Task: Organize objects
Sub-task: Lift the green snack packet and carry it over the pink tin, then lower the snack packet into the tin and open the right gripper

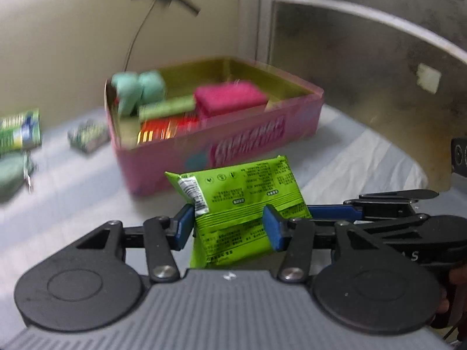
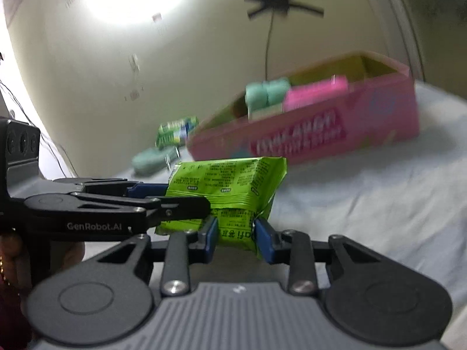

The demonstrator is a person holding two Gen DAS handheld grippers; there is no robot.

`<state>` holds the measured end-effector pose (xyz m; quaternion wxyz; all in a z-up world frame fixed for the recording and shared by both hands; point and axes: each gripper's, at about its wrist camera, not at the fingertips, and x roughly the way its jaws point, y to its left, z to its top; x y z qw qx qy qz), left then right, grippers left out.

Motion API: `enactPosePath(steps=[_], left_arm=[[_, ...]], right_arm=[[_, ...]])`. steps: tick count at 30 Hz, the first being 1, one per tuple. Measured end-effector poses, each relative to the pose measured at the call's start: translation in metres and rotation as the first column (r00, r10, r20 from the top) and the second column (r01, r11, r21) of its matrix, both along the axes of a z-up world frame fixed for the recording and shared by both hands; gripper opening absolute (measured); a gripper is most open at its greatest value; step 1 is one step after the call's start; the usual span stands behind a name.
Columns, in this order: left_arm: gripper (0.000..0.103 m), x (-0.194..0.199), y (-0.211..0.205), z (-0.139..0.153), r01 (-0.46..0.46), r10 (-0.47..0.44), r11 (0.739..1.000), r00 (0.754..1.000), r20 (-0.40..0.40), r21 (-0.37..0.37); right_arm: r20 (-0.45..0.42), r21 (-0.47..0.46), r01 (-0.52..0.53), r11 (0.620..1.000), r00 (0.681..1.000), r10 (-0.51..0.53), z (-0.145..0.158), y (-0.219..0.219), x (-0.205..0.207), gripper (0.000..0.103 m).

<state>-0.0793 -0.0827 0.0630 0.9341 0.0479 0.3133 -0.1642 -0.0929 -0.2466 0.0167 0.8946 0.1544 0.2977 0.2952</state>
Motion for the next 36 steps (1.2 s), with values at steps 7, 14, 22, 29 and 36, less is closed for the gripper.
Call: enactPosePath(steps=[7,14,22,29,36], left_arm=[[0.053,0.040,-0.012,0.056,-0.007,0.013,0.999,0.992,0.125,-0.042],[0.052,0.111,-0.032,0.048,-0.025,0.027,0.999,0.998,0.054,-0.033],[0.048,0.159,-0.045,0.023,-0.020,0.021,1.000,0.998,-0.059,0.017],[0.049,0.205,-0.055,0.013,-0.071,0.081,0.991,0.993,-0.086,0.109],[0.057,0.196,-0.051,0.025,-0.158,0.160,0.982,0.987,-0.008,0.100]], right_arm=[[0.222,-0.033,0.066,0.997,0.973,-0.057,0.052,-0.012,0.032,0.029],[0.157,-0.083,0.101,0.991,0.984,-0.088,0.051,-0.019,0.116,0.029],[0.052,-0.261,0.053,0.964,0.998,-0.041,0.037,-0.019,0.177,0.029],[-0.006,-0.339,0.093,0.936,0.995,-0.101,0.020,-0.018,0.226,0.025],[0.027,-0.226,0.162,0.961,0.987,-0.160,0.022,-0.030,0.220,0.036]])
